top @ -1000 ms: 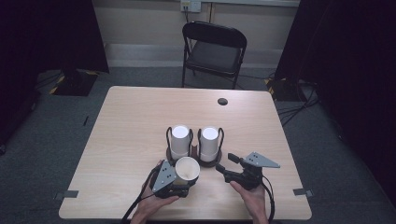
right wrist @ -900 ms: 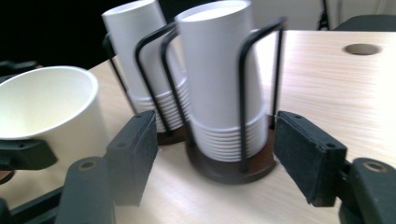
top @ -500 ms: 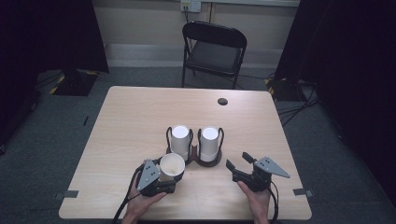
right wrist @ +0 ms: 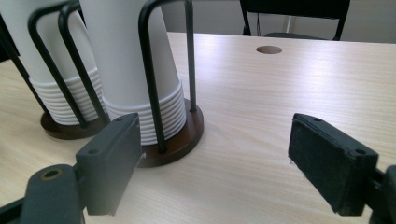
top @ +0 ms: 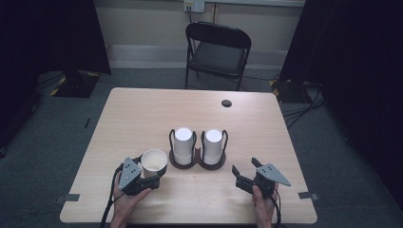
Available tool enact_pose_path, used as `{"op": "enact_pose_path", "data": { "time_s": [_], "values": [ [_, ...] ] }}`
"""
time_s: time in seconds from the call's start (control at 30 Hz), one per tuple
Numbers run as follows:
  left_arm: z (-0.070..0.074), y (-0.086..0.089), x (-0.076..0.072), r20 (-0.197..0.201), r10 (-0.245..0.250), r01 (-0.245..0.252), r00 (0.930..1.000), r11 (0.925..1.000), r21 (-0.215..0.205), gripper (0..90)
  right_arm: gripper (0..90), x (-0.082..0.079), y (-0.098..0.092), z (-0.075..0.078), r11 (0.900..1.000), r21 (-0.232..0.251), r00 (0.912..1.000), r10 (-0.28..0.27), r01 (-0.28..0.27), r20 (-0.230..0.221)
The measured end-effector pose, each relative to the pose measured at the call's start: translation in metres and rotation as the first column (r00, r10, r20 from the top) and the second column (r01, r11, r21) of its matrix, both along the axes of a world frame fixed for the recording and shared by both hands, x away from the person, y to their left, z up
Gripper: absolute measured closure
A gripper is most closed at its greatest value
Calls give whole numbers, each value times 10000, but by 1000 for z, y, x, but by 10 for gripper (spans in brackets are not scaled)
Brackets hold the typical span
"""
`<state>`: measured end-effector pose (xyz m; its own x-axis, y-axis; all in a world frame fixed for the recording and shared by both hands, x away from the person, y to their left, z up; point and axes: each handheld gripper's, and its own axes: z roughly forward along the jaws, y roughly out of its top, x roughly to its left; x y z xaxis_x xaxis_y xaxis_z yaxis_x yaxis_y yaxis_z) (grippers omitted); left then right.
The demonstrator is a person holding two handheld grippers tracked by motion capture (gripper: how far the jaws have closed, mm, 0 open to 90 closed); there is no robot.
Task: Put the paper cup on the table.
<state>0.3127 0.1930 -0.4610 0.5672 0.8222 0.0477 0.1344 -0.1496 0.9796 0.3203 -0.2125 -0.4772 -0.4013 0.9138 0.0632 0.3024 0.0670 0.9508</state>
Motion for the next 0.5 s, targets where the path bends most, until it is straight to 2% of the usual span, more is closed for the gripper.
{"op": "enact_pose_path", "data": {
  "time_s": [0.1,0.17,0.3,0.43,0.5],
  "values": [
    [3,9,5,117,568,-565,9983,9982,-180,229,166,0,2,-3,9999,-101,9999,-87,88,92],
    [6,15,10,144,655,-649,9977,9970,-415,228,168,-1,3,-5,9999,-111,9998,2,0,173],
    [11,19,21,221,910,-899,9956,9947,-494,226,167,0,7,-9,9997,-221,9998,92,-88,176],
    [15,16,33,352,912,-899,9952,9953,-373,221,167,0,9,-11,9997,-247,9998,62,-57,198],
    [15,13,39,347,1170,-1167,9925,9931,-106,220,167,-1,9,-12,9997,-249,9997,48,-42,260]
  ]
}}
